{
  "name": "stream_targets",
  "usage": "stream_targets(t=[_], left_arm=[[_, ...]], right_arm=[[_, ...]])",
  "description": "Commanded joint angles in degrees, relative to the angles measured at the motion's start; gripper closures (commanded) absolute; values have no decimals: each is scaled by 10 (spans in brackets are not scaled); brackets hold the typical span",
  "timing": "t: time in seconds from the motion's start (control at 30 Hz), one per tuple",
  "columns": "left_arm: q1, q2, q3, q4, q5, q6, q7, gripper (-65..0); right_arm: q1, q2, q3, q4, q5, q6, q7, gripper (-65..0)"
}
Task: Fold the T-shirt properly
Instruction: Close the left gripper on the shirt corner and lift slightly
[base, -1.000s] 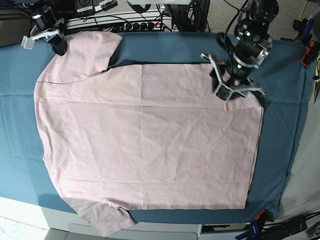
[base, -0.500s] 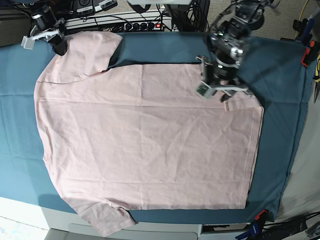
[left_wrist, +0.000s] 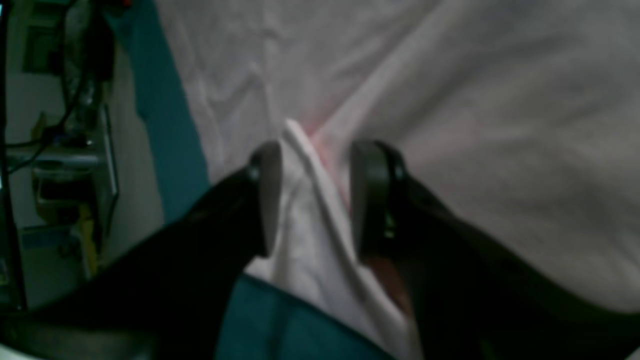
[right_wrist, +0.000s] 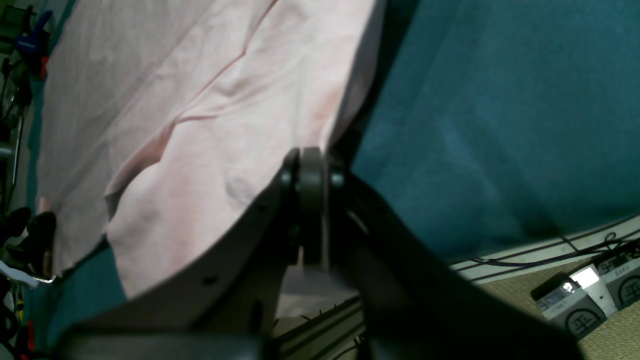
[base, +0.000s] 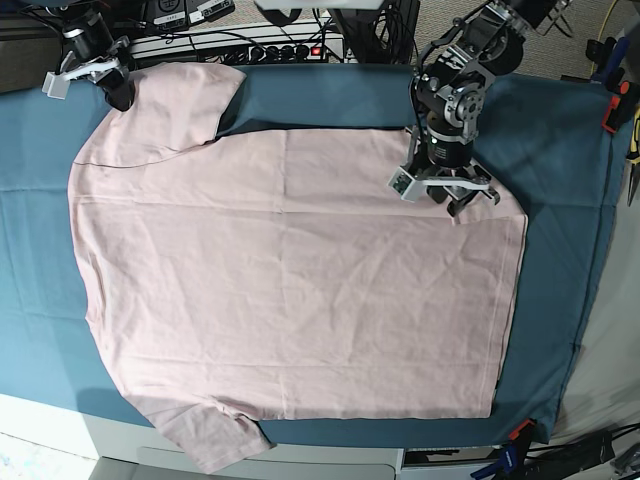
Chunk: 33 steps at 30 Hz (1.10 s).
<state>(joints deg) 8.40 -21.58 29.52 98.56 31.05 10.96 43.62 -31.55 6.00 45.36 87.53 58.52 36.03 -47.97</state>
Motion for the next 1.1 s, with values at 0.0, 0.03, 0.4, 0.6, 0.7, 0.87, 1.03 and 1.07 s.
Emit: stream_targets(t=[0.0,0.03,0.4,0.6,0.7,0.87,1.03,1.07], left_arm=[[0,-4,-2,-2,-11,-8,27,-243],[0,-4,-2,-2,-8,-8,33,-243],[0,-24,-5,-1,5,28,66,-111],[0,-24,-4,0,5,28,65,0],[0,-24,-5,4,5,27,67,0],[0,-24,-5,37,8,27,96,0],[3,-24,-8,87,-5,28,100,0],[3,-24,-12,97,-19,28,99,0]], right_arm=[[-7,2,0,2,-26,-7,-26,0],[-7,2,0,2,-26,-7,-26,0],[-7,2,0,2,-26,-7,-26,0],[-7,2,0,2,-25,-6,-26,0],[-7,2,1,6,-3,32,-35,0],[-11,2,1,55,7,40,-48,0],[-20,2,1,125,-15,40,-48,0],[-22,2,1,138,-16,40,-49,0]])
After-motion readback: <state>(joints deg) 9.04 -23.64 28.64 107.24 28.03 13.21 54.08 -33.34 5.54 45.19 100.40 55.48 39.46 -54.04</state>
